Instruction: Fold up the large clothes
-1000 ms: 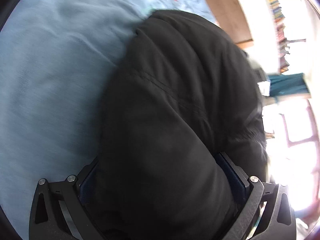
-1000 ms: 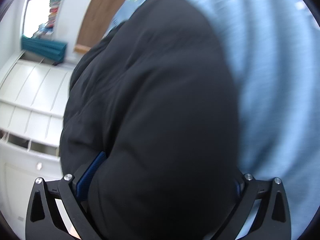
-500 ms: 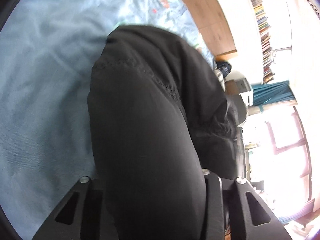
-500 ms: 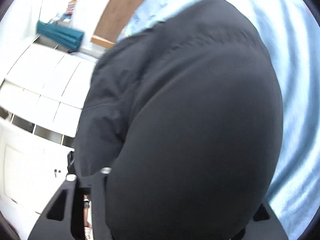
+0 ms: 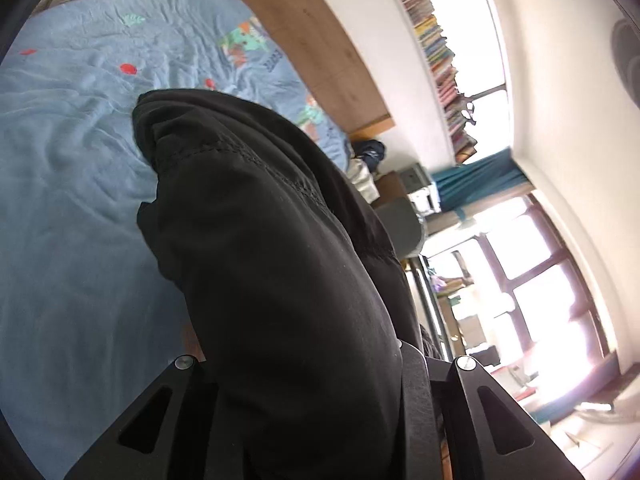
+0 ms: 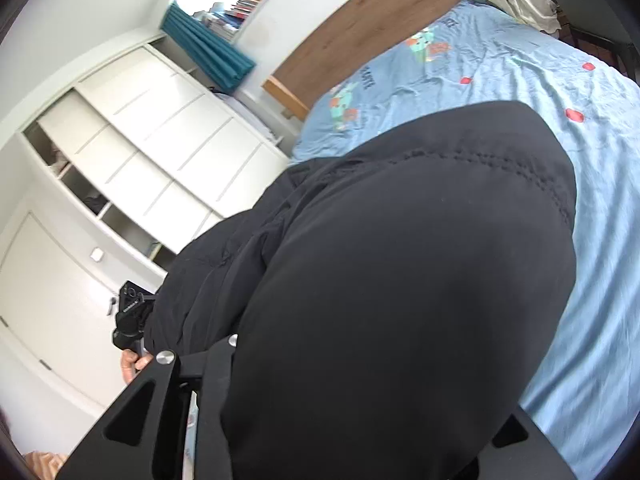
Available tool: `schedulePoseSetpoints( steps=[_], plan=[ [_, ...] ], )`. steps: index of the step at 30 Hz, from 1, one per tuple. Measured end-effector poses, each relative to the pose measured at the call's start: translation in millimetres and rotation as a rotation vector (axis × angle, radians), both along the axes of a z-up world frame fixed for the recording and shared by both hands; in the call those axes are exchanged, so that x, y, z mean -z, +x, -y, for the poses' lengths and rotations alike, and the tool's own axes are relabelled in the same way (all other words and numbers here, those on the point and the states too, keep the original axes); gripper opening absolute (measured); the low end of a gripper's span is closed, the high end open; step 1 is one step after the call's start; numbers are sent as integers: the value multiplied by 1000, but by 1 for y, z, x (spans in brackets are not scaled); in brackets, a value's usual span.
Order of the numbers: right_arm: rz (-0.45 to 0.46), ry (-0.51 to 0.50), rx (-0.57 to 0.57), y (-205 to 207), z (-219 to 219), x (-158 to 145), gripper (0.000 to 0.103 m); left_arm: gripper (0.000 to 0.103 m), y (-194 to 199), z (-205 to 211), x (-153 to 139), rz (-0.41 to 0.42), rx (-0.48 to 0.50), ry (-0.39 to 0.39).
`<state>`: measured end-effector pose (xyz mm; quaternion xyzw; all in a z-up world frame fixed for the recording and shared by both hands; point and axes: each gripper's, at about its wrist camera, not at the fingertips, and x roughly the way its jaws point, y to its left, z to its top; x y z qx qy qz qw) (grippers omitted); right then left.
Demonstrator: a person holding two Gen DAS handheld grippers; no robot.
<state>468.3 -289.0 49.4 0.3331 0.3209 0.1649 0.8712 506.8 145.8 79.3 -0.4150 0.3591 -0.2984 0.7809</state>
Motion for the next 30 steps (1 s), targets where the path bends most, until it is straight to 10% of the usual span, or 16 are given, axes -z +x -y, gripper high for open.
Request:
schedulePoseSetpoints(
  steps=[3, 8, 14, 24, 30],
  plan=[
    [-4, 22, -20, -36, -2, 4, 28, 21, -31, -16, 8, 3, 5, 19],
    [-184, -7, -17, -80, -5, 58, 30, 24, -62, -36, 88, -232, -31, 142],
    [-404, -60, 59, -114, 9, 111, 64, 51, -93, -70, 142, -382, -74, 207],
    [-367, -129, 319, -184, 61, 55, 77, 57, -139, -142, 88, -337, -277, 285],
    [-313, -283, 314, -234, 21, 5, 77, 64, -190, -120, 38, -258, -309, 498]
  ],
)
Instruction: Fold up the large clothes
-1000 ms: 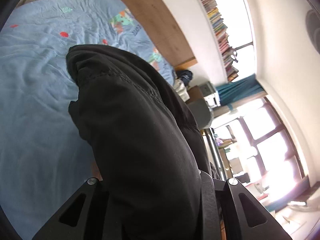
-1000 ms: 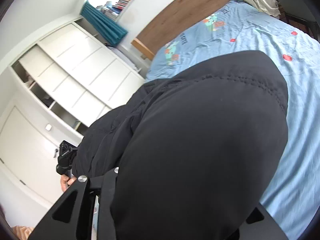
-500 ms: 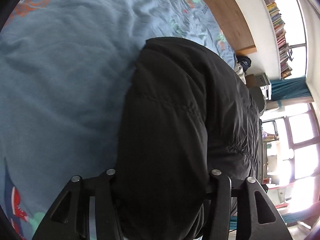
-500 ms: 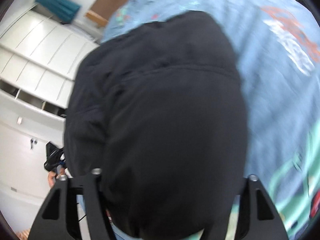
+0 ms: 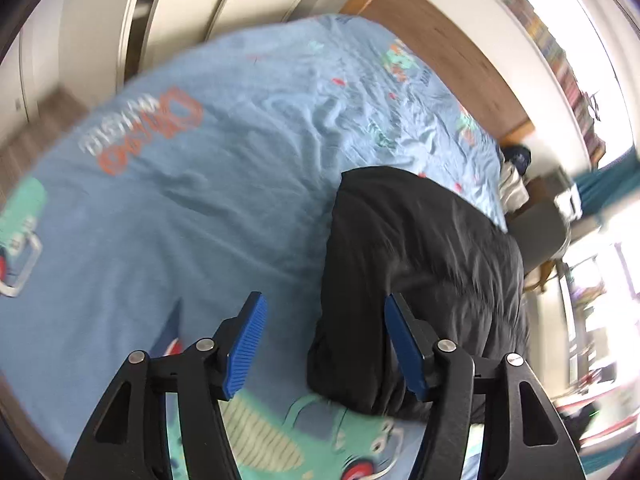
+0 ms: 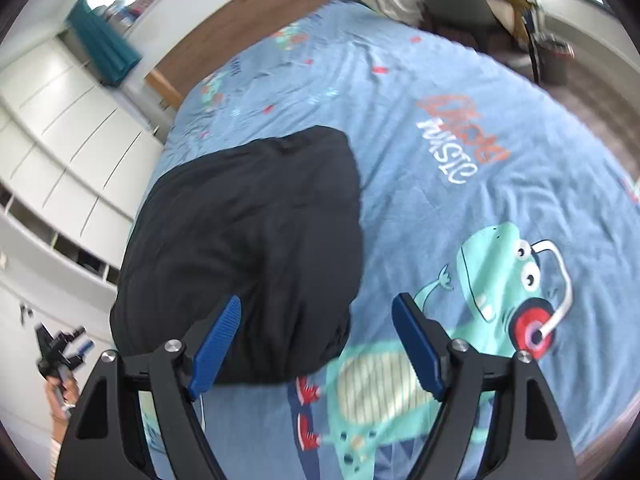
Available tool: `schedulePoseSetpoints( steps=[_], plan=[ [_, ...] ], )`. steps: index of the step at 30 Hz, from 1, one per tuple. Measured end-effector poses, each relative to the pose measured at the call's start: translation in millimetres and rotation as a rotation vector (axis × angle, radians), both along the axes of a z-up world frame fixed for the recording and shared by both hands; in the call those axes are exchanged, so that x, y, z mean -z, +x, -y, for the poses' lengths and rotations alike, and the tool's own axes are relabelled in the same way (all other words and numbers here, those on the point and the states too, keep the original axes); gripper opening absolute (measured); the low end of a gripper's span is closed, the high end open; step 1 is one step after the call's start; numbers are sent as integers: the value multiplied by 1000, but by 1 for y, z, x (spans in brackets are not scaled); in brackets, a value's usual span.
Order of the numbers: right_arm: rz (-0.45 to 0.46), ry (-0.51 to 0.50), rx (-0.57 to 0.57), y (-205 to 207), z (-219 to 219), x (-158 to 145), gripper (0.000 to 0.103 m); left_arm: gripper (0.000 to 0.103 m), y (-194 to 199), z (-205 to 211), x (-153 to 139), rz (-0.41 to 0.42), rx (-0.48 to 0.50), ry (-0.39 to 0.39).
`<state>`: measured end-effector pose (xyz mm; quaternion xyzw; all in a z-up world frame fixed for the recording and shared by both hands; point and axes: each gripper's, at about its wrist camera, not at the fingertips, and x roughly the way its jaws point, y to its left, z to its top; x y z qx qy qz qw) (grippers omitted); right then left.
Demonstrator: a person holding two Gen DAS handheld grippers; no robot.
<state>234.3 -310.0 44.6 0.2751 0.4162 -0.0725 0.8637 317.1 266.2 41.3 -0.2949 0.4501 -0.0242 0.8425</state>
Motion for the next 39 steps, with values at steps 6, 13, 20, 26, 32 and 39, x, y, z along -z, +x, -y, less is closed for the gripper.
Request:
schedulePoseSetpoints(
  steps=[6, 13, 20, 26, 32, 39],
  plan=[
    [18, -109, -62, -43, -61, -30, 77, 69, -61, 43, -22, 52, 19, 141],
    [42, -204, -78, -95, -124, -38, 77, 75, -128, 110, -42, 148, 43, 322],
    [83, -334, -82, -144, -185, -52, 77, 84, -198, 176, -70, 276, 71, 454],
    [135, -413, -83, -175, -226, -70, 88, 94, -234, 205, -83, 323, 64, 542],
    [159, -435, -84, -187, -254, -69, 92, 100, -244, 222, -87, 349, 62, 603],
    [161, -459, -74, -190, -263, -58, 93, 102, -240, 234, -79, 350, 86, 623]
  ],
)
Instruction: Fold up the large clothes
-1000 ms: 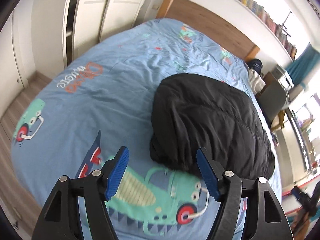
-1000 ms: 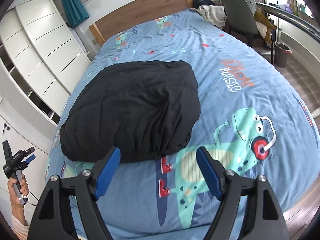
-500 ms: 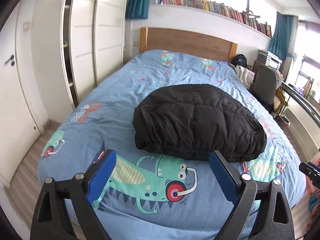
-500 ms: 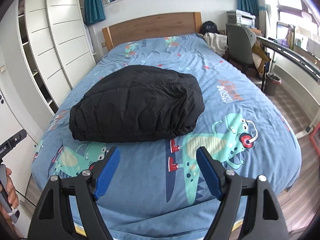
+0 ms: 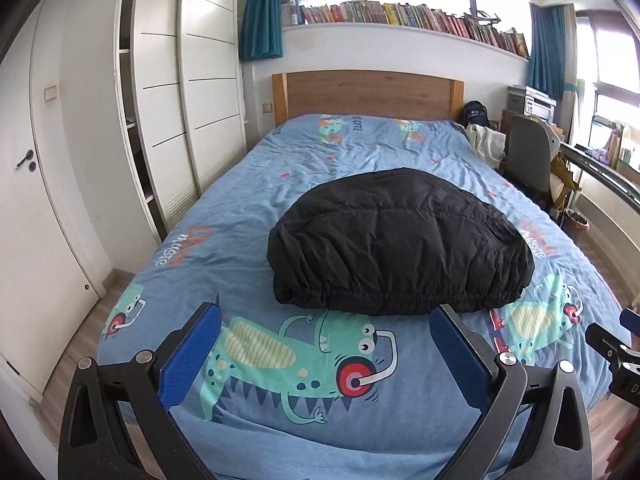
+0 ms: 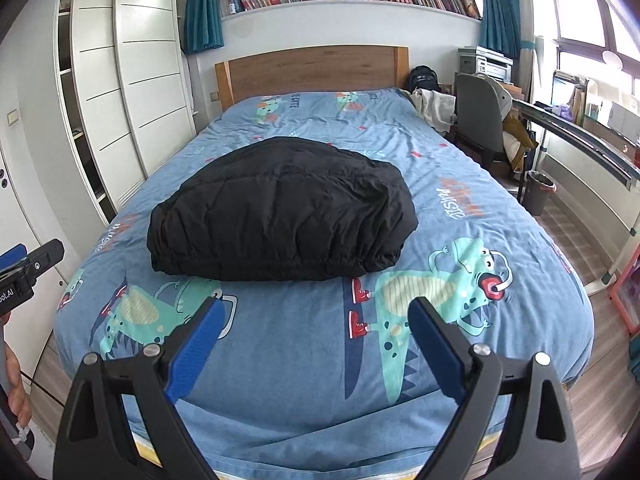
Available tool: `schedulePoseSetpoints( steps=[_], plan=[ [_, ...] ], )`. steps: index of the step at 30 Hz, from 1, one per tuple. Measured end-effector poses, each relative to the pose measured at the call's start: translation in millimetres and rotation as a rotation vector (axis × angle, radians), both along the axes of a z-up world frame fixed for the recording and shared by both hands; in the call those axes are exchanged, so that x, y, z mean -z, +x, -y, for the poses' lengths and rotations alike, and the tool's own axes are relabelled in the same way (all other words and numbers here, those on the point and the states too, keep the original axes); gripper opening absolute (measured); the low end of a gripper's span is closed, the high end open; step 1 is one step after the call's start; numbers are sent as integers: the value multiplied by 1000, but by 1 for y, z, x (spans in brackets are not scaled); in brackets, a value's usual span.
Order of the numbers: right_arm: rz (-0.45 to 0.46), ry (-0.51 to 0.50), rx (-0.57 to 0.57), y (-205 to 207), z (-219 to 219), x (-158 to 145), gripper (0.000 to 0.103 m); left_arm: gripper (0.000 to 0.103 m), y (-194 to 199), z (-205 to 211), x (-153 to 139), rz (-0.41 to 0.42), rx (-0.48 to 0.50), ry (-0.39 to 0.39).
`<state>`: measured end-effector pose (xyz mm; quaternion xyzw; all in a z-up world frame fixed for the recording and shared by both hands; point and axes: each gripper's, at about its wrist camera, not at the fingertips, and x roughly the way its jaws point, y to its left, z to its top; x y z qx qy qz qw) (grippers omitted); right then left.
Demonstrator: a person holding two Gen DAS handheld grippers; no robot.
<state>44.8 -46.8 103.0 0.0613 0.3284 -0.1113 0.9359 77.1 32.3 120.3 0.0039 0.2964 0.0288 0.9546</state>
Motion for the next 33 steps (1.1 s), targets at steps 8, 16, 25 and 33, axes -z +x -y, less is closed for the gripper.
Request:
schedulePoseSetpoints(
  steps=[8, 16, 25, 33],
  plan=[
    [-3, 7, 39, 2, 10, 15, 94, 102, 9, 6, 17, -36, 12, 19],
    [-45, 25, 47, 9, 16, 33, 94, 102, 16, 9, 30, -44, 9, 31],
    [-78, 38, 62, 15, 27, 47, 94, 102, 28, 10, 43, -76, 1, 44],
    [-110, 53, 67, 23, 31, 60, 94, 102, 37, 7, 61, -125, 20, 38]
  ],
)
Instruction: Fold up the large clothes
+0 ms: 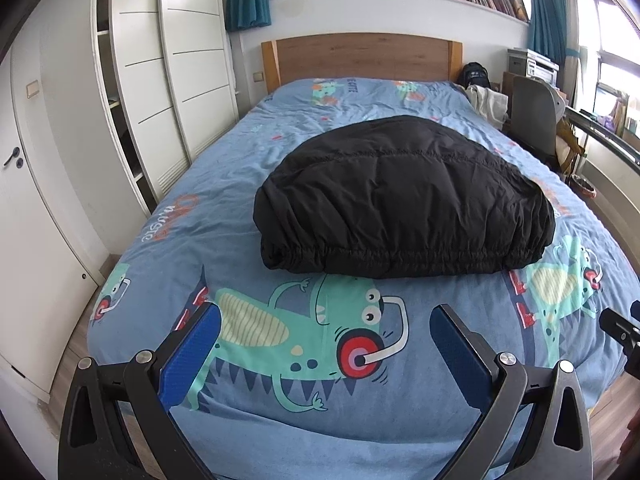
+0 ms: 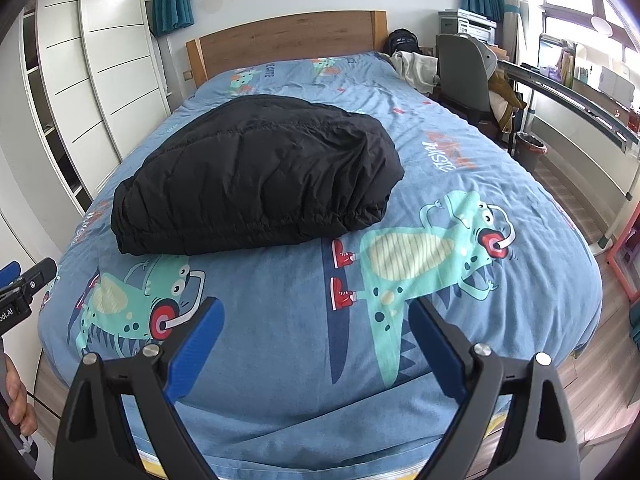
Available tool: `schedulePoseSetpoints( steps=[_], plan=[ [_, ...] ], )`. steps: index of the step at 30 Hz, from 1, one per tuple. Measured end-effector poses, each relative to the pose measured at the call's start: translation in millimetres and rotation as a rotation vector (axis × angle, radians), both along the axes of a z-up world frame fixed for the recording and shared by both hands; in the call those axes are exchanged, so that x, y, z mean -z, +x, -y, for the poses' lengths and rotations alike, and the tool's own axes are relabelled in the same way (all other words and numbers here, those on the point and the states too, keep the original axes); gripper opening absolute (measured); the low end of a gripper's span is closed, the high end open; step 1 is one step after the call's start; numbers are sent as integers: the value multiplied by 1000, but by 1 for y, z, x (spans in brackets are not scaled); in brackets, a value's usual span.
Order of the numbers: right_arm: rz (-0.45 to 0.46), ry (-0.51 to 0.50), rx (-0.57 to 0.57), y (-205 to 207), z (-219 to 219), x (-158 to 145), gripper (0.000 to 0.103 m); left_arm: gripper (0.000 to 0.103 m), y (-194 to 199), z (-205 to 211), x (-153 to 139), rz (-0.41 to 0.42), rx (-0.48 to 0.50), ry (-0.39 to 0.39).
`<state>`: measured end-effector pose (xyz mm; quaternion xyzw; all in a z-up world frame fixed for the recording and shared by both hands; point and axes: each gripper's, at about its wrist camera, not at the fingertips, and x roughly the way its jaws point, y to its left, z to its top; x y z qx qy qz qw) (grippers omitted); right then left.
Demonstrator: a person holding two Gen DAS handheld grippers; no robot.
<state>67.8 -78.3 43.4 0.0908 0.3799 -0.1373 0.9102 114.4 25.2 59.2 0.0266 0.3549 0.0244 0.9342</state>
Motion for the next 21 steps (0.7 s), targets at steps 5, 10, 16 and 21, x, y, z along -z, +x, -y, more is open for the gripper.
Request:
schedulePoseSetpoints(
  steps=[5, 10, 16, 21],
  plan=[
    [-17, 0, -8, 6, -3, 4, 94, 102, 6, -2, 10, -28, 1, 6],
    [-30, 1, -16, 11, -4, 8, 94, 102, 13, -3, 16, -53, 5, 3],
    [-49, 9, -19, 17, 0, 16, 94, 102, 17, -3, 23, -74, 7, 7],
    [-59, 19, -22, 20, 0, 22, 94, 102, 20, -3, 26, -85, 9, 13]
  ],
)
